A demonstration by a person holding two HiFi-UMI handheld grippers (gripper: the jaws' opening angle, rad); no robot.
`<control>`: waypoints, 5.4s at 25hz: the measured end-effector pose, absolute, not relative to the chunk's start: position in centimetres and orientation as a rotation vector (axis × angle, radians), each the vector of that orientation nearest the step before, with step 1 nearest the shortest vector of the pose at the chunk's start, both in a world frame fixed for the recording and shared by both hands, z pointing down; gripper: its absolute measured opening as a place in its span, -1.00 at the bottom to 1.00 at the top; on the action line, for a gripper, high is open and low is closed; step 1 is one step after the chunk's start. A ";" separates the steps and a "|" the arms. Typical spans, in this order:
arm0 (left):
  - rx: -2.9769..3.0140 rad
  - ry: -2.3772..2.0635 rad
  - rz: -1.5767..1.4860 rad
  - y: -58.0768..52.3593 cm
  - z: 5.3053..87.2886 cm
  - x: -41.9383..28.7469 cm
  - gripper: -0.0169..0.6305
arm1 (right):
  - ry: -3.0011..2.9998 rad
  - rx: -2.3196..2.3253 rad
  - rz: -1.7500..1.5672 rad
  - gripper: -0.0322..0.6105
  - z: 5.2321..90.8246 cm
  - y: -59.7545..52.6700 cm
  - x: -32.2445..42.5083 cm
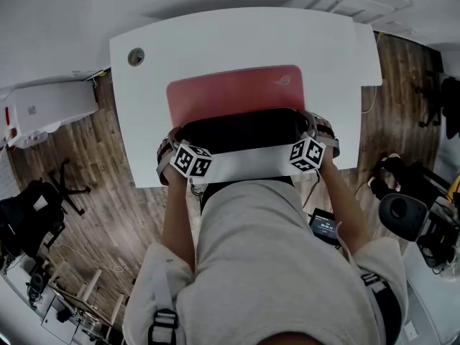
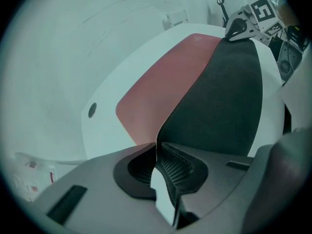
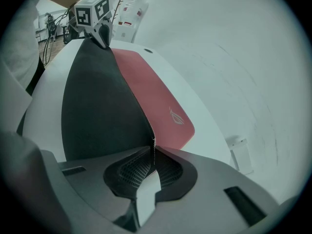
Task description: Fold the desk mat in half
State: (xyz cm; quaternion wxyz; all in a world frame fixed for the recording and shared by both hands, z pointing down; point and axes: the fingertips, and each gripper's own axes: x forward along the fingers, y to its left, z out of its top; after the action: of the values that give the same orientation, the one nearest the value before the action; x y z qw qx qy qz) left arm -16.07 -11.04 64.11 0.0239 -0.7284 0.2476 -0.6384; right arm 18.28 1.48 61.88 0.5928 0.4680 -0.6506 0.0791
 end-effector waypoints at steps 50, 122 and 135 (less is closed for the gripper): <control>-2.213 0.806 -1.952 -17.6 63.6 -14.7 -0.83 | -1.531 1.090 0.140 -0.73 61.2 -5.5 20.0; -2.194 0.834 -1.884 -23.6 63.6 -10.6 -0.83 | -1.505 1.142 0.118 -0.73 61.1 -10.2 23.8; -2.211 0.846 -1.881 -24.2 63.6 -10.3 -0.82 | -1.499 1.147 0.122 -0.73 61.2 -11.0 24.2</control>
State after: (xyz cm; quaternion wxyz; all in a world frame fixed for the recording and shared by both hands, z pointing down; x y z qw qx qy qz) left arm -10.32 -24.19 63.59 0.0589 -0.7301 0.2793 -0.6209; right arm 24.21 -10.97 61.24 0.5852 0.4917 -0.6427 0.0523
